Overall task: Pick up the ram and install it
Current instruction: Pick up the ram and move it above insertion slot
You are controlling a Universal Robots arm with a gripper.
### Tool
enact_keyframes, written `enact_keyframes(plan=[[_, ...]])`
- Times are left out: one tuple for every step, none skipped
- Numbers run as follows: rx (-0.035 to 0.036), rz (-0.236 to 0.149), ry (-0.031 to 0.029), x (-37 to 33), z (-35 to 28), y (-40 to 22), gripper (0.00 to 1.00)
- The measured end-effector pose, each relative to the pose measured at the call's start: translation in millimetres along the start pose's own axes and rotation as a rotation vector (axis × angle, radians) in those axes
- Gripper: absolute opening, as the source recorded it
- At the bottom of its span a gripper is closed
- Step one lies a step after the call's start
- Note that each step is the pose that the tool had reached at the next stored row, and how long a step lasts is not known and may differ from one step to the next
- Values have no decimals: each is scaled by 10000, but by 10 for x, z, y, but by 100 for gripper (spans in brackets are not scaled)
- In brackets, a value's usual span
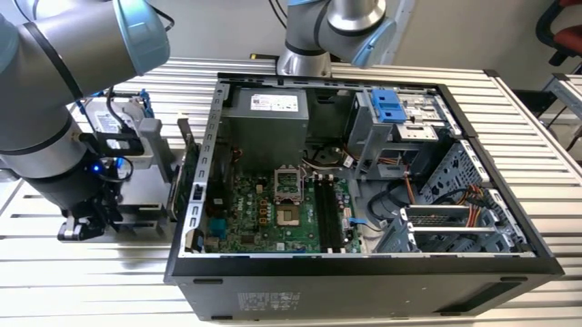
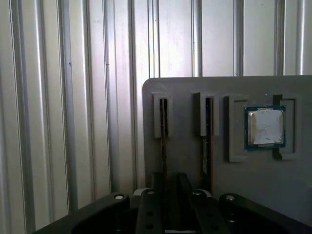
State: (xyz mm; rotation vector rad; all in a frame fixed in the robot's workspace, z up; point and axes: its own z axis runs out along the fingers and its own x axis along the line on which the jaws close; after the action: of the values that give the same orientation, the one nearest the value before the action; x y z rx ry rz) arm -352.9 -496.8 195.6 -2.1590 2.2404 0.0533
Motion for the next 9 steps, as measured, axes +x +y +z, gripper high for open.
enact_keyframes(plan=[[0,0,1,0,0,0,100],[0,0,1,0,0,0,100],[0,0,0,0,0,0,100],[0,0,0,0,0,0,100],[0,0,1,0,0,0,100],[0,-1,1,0,0,0,100],[0,-1,0,0,0,0,100],[0,0,1,0,0,0,100],[0,0,2,0,0,0,100]])
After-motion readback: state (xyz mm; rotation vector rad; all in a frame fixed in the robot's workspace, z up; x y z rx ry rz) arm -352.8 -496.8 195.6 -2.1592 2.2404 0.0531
